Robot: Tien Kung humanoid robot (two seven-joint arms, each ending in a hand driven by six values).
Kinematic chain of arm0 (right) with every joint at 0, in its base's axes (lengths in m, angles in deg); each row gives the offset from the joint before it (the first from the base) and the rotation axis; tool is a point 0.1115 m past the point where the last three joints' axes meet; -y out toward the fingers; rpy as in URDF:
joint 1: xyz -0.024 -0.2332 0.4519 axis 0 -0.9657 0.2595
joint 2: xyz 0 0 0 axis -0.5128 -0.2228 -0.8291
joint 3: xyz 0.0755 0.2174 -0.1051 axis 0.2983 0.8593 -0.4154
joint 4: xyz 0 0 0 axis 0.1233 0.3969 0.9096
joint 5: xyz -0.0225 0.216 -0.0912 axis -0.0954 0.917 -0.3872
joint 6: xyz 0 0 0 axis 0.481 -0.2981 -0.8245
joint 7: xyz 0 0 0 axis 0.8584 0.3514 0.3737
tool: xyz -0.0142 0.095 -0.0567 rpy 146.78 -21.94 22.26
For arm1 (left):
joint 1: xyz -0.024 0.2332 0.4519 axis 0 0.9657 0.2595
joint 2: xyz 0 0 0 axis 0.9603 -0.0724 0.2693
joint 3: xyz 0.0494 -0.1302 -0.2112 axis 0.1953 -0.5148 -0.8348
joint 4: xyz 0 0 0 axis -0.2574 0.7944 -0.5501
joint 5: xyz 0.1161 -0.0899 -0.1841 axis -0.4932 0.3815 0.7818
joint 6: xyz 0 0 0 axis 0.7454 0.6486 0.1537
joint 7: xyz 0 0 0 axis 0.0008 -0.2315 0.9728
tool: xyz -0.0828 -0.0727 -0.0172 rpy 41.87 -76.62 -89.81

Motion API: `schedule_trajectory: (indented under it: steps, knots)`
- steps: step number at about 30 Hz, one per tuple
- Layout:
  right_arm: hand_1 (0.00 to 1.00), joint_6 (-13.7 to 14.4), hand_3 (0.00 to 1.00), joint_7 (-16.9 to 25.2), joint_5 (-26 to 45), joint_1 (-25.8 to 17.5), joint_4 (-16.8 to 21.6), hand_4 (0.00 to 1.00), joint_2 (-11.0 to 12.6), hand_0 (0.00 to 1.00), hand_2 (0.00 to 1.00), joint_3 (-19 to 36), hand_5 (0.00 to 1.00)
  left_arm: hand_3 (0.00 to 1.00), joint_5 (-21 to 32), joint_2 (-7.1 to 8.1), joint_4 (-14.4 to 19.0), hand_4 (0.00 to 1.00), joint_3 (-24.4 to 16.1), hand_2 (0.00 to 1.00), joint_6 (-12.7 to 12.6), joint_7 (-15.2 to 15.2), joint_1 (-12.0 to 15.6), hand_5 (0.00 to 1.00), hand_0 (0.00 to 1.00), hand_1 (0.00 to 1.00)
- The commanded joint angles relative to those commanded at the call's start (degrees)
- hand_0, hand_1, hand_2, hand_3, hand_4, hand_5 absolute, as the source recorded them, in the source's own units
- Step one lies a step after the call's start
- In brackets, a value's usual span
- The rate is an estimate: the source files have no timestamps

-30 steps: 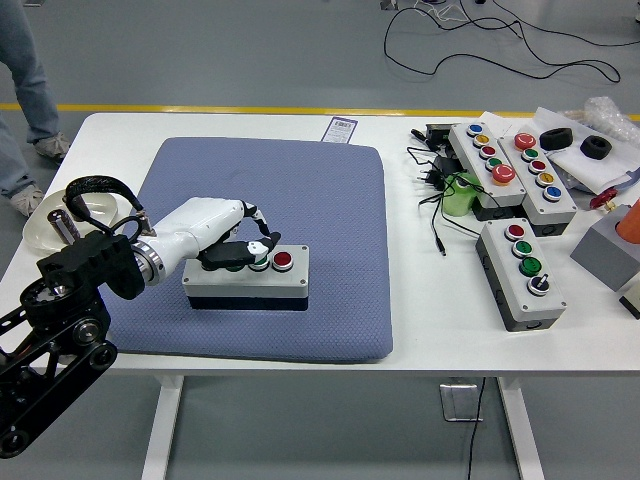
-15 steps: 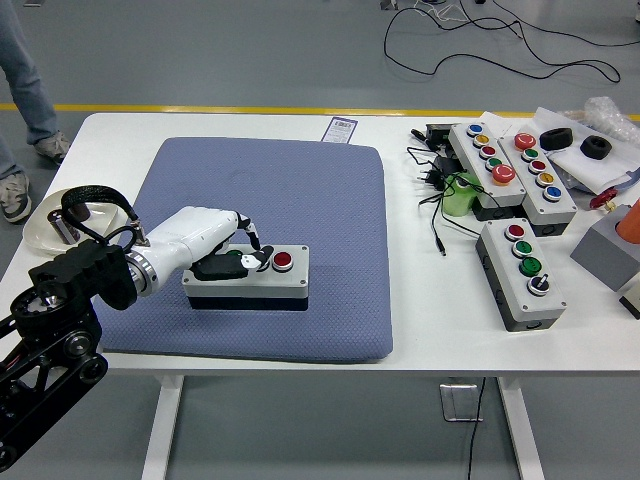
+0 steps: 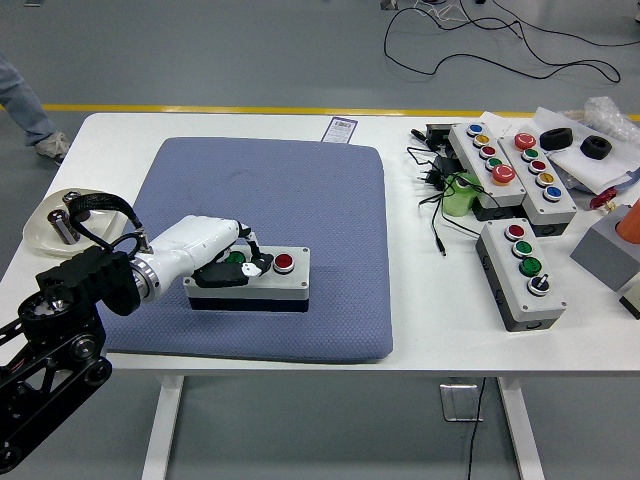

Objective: Pick up the button,place it on the desk,press the button,press the button

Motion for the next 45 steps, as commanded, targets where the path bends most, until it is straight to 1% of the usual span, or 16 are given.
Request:
schedule_trajectory:
  steps: [7, 14, 16, 17, 18, 22, 23, 25, 28, 29, 31, 34, 35, 40, 41, 45]
  knots:
    - [0.652, 0.02, 0.609, -0.04, -0.08, -0.1, 0.0, 0.47, -0.01, 0.66, 0.706, 0.08, 0.329, 0.577, -0.52, 0.05, -1.13, 0.595, 0.67, 0.002, 1.02, 0.37, -0.06, 0.936, 0.007, 0.002]
    - [0.652, 0.08, 0.609, -0.08, -0.09, -0.16, 0.0, 0.47, -0.04, 0.66, 0.706, 0.13, 0.329, 0.582, -0.52, -0.15, -0.03, 0.595, -0.64, 0.003, -0.67, 0.0, 0.02, 0.936, 0.005, 0.002]
    - [0.652, 0.09, 0.609, -0.11, -0.14, -0.17, 0.0, 0.47, -0.04, 0.66, 0.706, 0.14, 0.329, 0.582, 0.01, -0.25, 0.65, 0.595, -1.77, 0.003, -2.4, -0.17, 0.21, 0.936, 0.005, 0.002]
    - [0.652, 0.08, 0.609, -0.12, -0.18, -0.18, 0.0, 0.47, -0.04, 0.66, 0.706, 0.16, 0.329, 0.633, 0.19, -0.3, 0.91, 0.594, -2.32, 0.015, -3.39, -0.28, 0.3, 0.949, 0.006, 0.002]
    - [0.652, 0.08, 0.609, -0.12, -0.2, -0.19, 0.0, 0.47, -0.04, 0.66, 0.706, 0.18, 0.329, 0.633, 0.32, -0.34, 1.07, 0.594, -2.77, 0.015, -4.28, -0.39, 0.37, 0.949, 0.006, 0.002]
    - [0.652, 0.07, 0.609, -0.12, -0.27, -0.31, 0.0, 0.47, 0.0, 0.66, 0.706, 0.18, 0.329, 0.633, 1.43, -0.8, 0.62, 0.594, -5.22, 0.015, -11.79, -1.11, 0.7, 0.949, 0.006, 0.002]
    - [0.652, 0.06, 0.609, -0.12, -0.3, -0.36, 0.0, 0.47, 0.0, 0.659, 0.706, 0.16, 0.33, 0.816, 1.72, -1.0, 0.26, 0.619, -6.01, 0.243, -14.02, -1.2, 0.84, 0.998, 0.007, 0.155]
    - [0.652, 0.06, 0.609, -0.09, -0.26, -0.42, 0.0, 0.47, 0.01, 0.659, 0.706, 0.13, 0.33, 0.816, 3.64, -1.33, -0.65, 0.619, -6.97, 0.243, -19.24, -1.88, 1.06, 0.998, 0.007, 0.155]
    - [0.652, 0.05, 0.609, -0.04, -0.13, -0.45, 0.0, 0.47, 0.01, 0.659, 0.706, -0.01, 0.33, 0.816, 9.8, -1.96, -2.71, 0.619, -8.12, 0.243, -26.1, -4.28, 1.31, 0.998, 0.007, 0.155]
    - [0.652, 0.05, 0.609, -0.04, -0.11, -0.45, 0.0, 0.469, 0.01, 0.659, 0.706, -0.03, 0.329, 0.924, 11.53, -2.14, -3.24, 0.603, -8.38, 0.662, -27.93, -4.92, 1.33, 0.998, 0.434, 0.618]
    - [0.652, 0.05, 0.609, -0.02, -0.14, -0.41, 0.0, 0.469, 0.01, 0.659, 0.706, -0.03, 0.329, 0.924, 16.71, -2.69, -5.05, 0.603, -8.9, 0.662, -30.94, -7.51, 1.33, 0.998, 0.434, 0.618]
    - [0.652, 0.03, 0.609, -0.03, -0.2, -0.38, 0.0, 0.469, 0.01, 0.659, 0.706, -0.04, 0.329, 0.924, 23.17, -3.21, -7.53, 0.603, -8.81, 0.662, -31.04, -10.62, 1.37, 0.998, 0.434, 0.618]
    - [0.652, 0.02, 0.609, -0.03, -0.25, -0.35, 0.0, 0.469, 0.02, 0.659, 0.706, -0.05, 0.329, 0.946, 25.78, -3.36, -8.25, 0.591, -8.76, 0.952, -30.73, -11.72, 1.51, 0.998, 0.831, 0.896]
    - [0.652, 0.04, 0.609, -0.03, -0.1, -0.28, 0.0, 0.469, -0.02, 0.659, 0.706, -0.07, 0.329, 0.946, 38.07, -4.08, -10.53, 0.591, -8.54, 0.952, -30.71, -15.37, 2.32, 0.998, 0.831, 0.896]
    - [0.652, 0.05, 0.609, -0.03, -0.1, -0.25, 0.0, 0.469, -0.02, 0.659, 0.706, -0.06, 0.329, 0.952, 40.31, -4.32, -11.13, 0.588, -8.67, 0.979, -31.05, -15.93, 2.43, 0.998, 0.891, 0.927]
    - [0.652, 0.02, 0.609, -0.04, -0.21, -0.17, 0.0, 0.469, -0.03, 0.659, 0.706, -0.03, 0.329, 0.952, 49.99, -4.89, -13.21, 0.588, -9.23, 0.979, -31.83, -16.68, 2.56, 0.998, 0.891, 0.927]
